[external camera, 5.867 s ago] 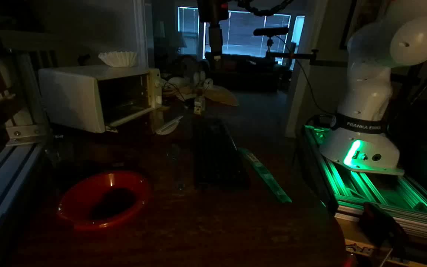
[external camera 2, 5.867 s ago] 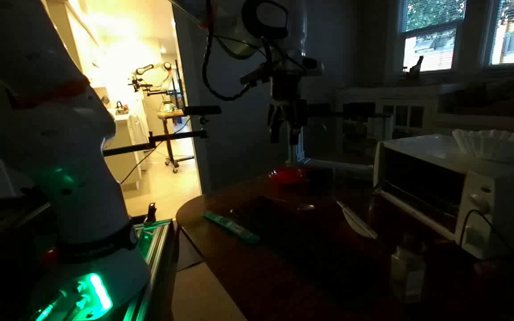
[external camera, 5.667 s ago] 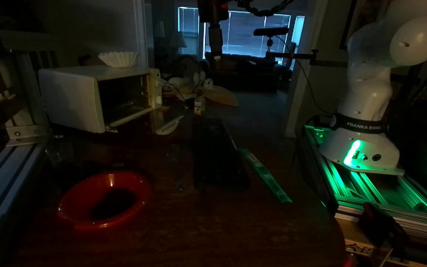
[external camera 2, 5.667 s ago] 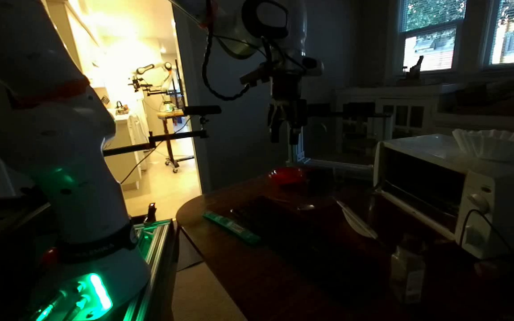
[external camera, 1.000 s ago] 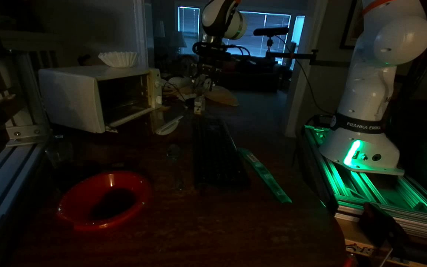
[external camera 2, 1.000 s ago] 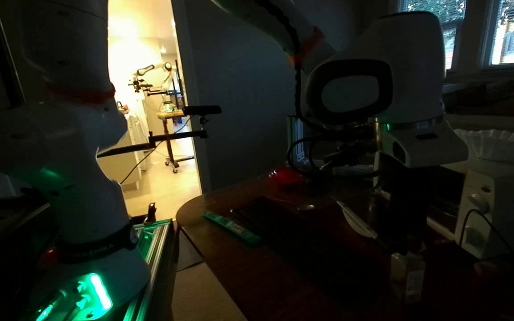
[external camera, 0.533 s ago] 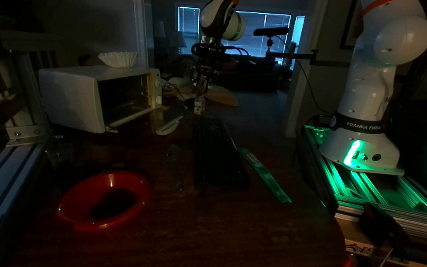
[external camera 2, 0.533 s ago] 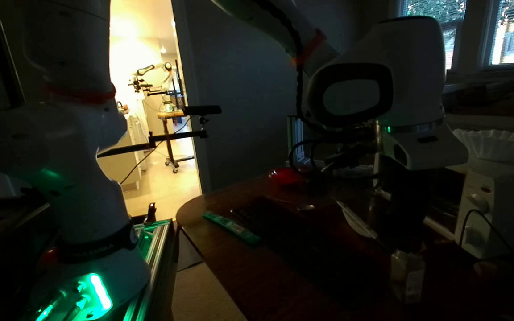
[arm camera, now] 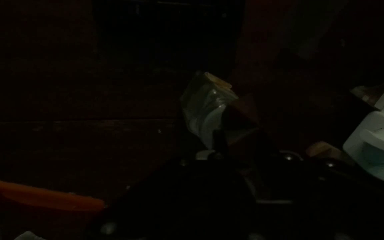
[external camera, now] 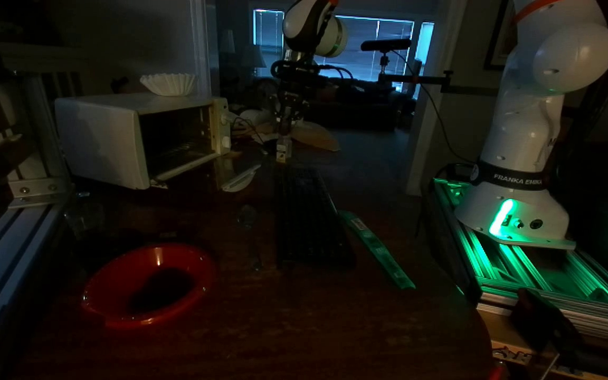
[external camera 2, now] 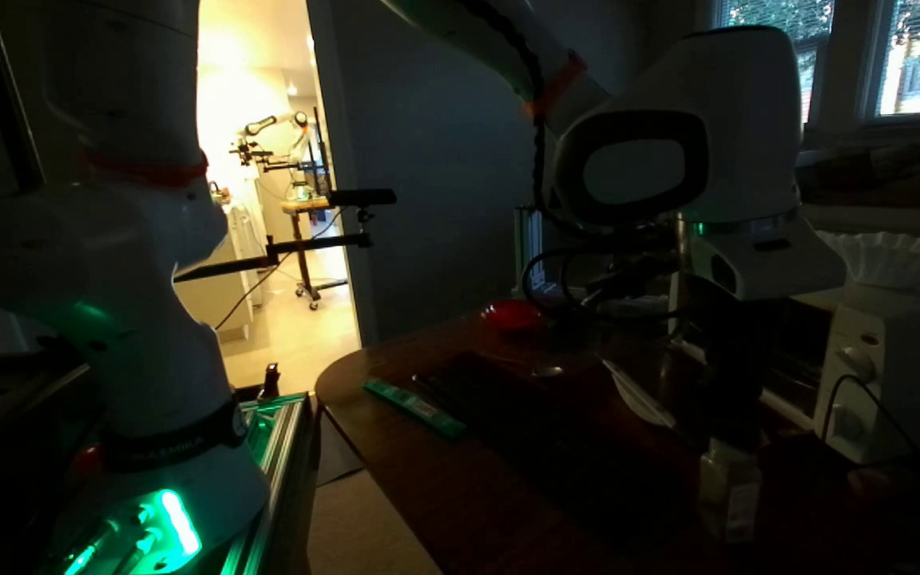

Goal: Pick up the object from the table and put it in the bowl

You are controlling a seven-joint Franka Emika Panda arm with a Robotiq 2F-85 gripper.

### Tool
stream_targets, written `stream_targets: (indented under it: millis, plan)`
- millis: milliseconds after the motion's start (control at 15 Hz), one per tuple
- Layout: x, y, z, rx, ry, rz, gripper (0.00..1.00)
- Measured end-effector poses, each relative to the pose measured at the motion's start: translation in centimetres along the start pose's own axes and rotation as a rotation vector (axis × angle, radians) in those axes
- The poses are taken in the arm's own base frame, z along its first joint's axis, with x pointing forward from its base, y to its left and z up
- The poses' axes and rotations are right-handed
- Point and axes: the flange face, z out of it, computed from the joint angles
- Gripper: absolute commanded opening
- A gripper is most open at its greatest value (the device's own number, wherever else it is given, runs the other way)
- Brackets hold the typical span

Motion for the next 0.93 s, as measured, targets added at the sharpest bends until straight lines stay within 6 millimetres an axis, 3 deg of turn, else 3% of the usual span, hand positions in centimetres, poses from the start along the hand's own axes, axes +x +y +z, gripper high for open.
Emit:
stream_targets:
  millis: [267, 933]
  plan:
    - [-0.5, -2.1, -3.4, 0.047, 0.037, -0.043, 0.06]
    - [-1.8, -10.9, -16.8, 0.224, 0.205, -0.220, 0.06]
